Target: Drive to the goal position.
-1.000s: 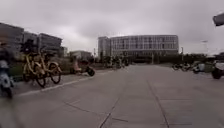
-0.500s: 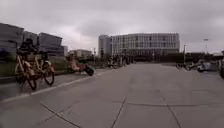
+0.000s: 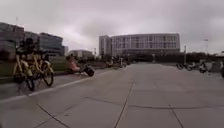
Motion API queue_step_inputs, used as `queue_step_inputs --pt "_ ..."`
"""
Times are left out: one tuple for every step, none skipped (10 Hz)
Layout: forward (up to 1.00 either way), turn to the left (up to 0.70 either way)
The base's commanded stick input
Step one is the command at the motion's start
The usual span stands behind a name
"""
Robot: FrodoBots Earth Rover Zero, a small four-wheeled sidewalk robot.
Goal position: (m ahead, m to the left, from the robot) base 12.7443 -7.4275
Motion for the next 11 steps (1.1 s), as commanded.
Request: queue_step_inputs --pt "0.7 0.0" --pt "0.7 0.0" --pt "0.7 0.0" --pt "0.7 -0.06" --pt "0.7 -0.33" --pt "0.7 -0.35" --pt "0.7 -0.35" --pt "0.7 -0.35" --pt "0.7 -0.35" --pt "0.7 -0.35" --pt "0.7 -0.35"
